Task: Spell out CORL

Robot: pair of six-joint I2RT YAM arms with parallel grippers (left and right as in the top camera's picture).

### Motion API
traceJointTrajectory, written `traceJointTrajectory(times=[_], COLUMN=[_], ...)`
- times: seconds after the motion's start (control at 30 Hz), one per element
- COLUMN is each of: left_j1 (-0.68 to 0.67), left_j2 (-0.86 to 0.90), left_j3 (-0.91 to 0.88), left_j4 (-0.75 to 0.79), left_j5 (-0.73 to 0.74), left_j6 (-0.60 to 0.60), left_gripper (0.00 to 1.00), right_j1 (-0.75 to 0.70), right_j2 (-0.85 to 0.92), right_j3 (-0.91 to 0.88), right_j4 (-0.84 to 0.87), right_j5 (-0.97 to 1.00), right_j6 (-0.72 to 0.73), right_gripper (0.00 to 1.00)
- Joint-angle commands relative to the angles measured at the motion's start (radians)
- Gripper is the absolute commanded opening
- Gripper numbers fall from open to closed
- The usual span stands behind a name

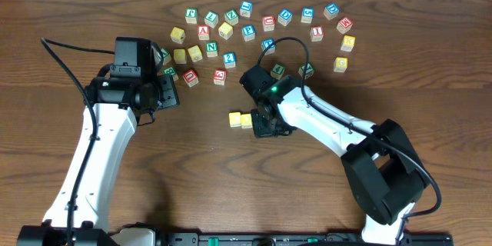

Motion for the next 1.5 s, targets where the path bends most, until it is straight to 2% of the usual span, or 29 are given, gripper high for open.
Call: traceJointTrajectory(times=[0.0, 1.23, 1.47], left_j1=[0.005, 0.005, 0.005], left_j2=[0.008, 0.008, 0.008], left_j3=[0.014, 0.013, 0.013], left_j4=[0.002, 0.008, 0.023], left_j5=[-0.010, -0.010, -0.010], left_j6=[-0.003, -0.006, -0.006], left_gripper=[0.54, 0.54, 0.54], right_j1=[-0.014, -0.028, -0.028], right_j2=[0.022, 0.020, -0.057], right_j3=[-0.008, -0.004, 0.058], right_j4=[0.002, 0.039, 0.022], right_j5=[0.008, 0.006, 0.001], right_j6=[0.007, -0.020, -0.058], right_gripper=[0.01, 0.01, 0.02])
